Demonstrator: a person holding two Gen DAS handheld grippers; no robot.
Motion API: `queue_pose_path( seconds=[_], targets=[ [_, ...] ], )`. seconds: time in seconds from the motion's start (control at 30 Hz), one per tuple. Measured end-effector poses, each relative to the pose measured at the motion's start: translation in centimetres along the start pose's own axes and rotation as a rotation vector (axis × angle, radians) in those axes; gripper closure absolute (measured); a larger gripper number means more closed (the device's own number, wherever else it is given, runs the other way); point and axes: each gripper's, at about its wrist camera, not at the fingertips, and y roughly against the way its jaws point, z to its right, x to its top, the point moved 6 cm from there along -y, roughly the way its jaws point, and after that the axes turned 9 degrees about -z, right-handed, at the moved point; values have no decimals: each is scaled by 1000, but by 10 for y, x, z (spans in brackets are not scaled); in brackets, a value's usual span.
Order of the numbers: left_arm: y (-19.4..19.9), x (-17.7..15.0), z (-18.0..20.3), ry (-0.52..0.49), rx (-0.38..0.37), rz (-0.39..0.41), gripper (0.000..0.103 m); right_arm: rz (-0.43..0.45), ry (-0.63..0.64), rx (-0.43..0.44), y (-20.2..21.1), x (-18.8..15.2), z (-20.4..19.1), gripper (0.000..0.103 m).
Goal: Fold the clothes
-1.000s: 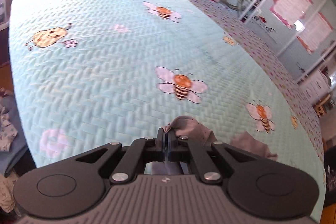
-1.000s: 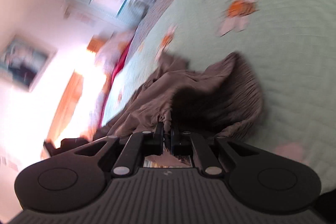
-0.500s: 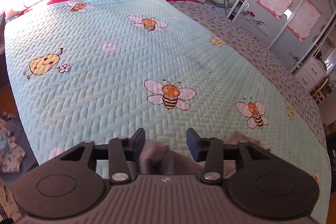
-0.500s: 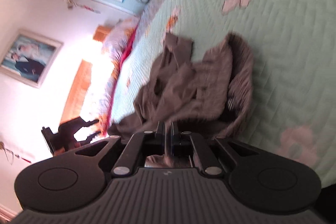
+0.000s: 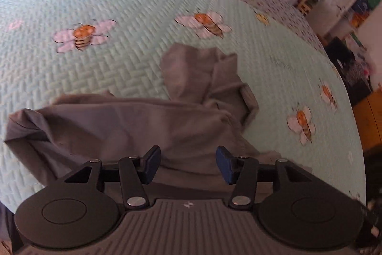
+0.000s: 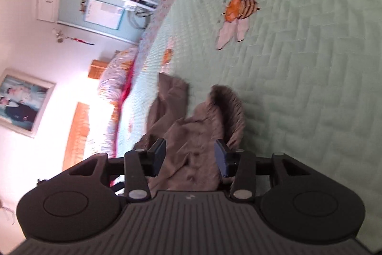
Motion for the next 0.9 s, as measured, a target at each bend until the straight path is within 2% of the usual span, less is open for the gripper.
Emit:
queue_pose_path(
  seconds=[0.07,0.17,0.27,0.37,0.4,0.43,0.47,0.53,0.63,0.67,0.7,0.77,0.83,0.9],
  targets=[
    [-15,-9,3,-19,4,-46,49,11,-4,-40,-11,10,7,56],
    [-33,-18,4,-24,18,-101,49,16,-20,-56,-22,22,13,56],
    [-41,-18,-5,27,45,-117,49,21,-12,-63,-29,30,12,56],
    [-43,-8,-26,139,62,-102,49,-8,14,-66,-42,33,5,56],
    [-41,-2,-34,180,50,-85,49,-14,33,-78,-46,33,1,56],
    [-32,6,-47,231,51,-34,50,-15,57,-93,-47,32,-3,61],
    [-21,15,-61,284,57,24,50,-17,81,-109,-48,31,-6,77],
    [7,33,-92,394,82,148,50,-4,106,-112,-45,29,-12,97],
    [62,45,-141,546,175,317,49,84,133,-79,-20,29,-25,98],
    [73,45,-152,572,195,339,49,125,150,-54,-7,31,-32,98],
    [83,45,-162,593,212,354,46,165,166,-30,6,33,-39,98],
    [87,42,-168,591,224,319,46,236,207,-22,31,37,-50,98],
    [80,38,-157,549,190,288,46,296,253,-75,48,40,-53,98],
    [66,39,-135,460,147,240,46,343,253,-99,63,40,-49,98]
  ],
)
